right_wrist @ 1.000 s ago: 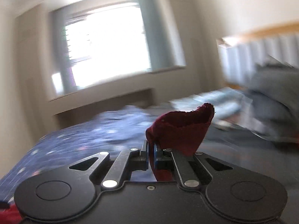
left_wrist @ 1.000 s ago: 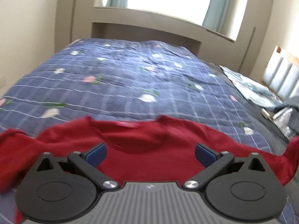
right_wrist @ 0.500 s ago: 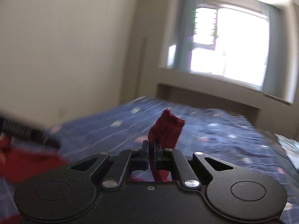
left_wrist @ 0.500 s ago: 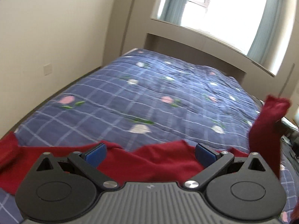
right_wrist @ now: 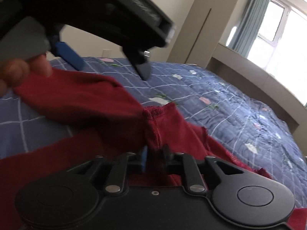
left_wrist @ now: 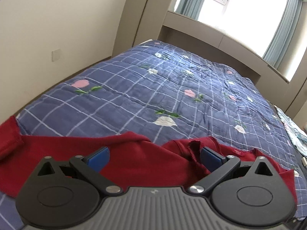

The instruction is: Fold small clothes

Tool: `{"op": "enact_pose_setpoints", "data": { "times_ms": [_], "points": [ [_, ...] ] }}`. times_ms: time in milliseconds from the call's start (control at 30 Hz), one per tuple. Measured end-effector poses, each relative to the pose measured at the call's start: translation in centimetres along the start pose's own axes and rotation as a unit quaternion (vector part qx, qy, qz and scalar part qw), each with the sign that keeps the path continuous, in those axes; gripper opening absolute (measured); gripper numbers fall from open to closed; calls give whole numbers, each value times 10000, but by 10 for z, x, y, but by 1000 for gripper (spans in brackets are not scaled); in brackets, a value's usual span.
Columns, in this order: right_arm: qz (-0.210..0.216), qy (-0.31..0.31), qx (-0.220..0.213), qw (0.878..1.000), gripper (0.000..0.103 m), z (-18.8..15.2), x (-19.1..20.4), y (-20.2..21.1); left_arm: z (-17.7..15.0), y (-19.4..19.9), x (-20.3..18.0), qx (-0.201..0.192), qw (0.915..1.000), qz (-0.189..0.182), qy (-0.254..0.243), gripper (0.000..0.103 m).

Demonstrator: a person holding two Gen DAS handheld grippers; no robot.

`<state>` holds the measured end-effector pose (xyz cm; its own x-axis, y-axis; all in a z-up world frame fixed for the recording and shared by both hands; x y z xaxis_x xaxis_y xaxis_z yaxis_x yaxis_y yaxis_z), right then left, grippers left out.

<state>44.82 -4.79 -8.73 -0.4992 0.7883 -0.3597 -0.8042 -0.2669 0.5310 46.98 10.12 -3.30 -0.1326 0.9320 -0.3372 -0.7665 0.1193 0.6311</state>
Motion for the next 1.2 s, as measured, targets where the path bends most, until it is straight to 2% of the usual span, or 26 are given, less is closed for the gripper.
{"op": "enact_pose_setpoints", "data": {
  "times_ms": [33,133,233,300,367,433,467,600,700,800,933,1000,1100,1200],
  "points": [
    [41,-17,5,10000,44,-2,-1,3,-1,-2,-2,8,10000,-25,-6,103],
    [251,-192,-50,9995,63,-9,-12,23,-5,-7,-12,12,9999,-113,-108,103],
    [248,-357,-125,9990,78,-21,-33,46,-10,-13,-24,-13,9996,-135,-245,103],
    [-6,-478,-139,9988,81,-33,-53,60,-14,-21,-33,-95,9991,-111,-397,103],
    [-471,-576,-143,9971,89,-47,-77,71,-19,-31,-43,-186,9981,-21,-592,103],
    [-1158,-626,-101,9912,97,-61,-104,78,-24,-41,-52,-285,9967,95,-754,103],
    [-1567,-658,-22,9854,97,-70,-120,78,-26,-47,-56,-351,9957,243,-820,103],
    [-2700,-872,319,9584,97,-100,-174,69,-36,-63,-58,-417,9913,916,-850,103],
    [-3258,-1164,581,9364,97,-124,-207,58,-44,-68,-51,-397,9912,1026,-737,103],
    [-3631,-1406,899,9167,96,-148,-231,48,-52,-72,-40,-412,9919,1053,-571,103],
    [-3838,-1886,1191,8961,93,-175,-262,45,-58,-78,-32,-359,9924,1075,-473,103],
    [-3683,-2247,1090,8955,93,-180,-271,53,-60,-80,-34,-331,9915,1134,-549,103],
    [-3406,-2491,704,9039,97,-179,-265,84,-60,-81,-34,-316,9908,1172,-598,103],
    [-2919,-2298,363,9277,102,-176,-241,122,-61,-81,-34,-335,9911,1149,-587,103]
  ]
}}
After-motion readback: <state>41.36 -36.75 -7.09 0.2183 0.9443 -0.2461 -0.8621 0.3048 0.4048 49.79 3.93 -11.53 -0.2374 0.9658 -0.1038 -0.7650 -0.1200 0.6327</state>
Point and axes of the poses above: each gripper's, at about its wrist camera, not at the fingertips, and y roughly against the way its jaws point, x to its left, z to its top, the point moved 2 cm from there along -y, roughly the way its jaws point, and after that the axes turned 4 degrees about -z, right-handed, at the moved point
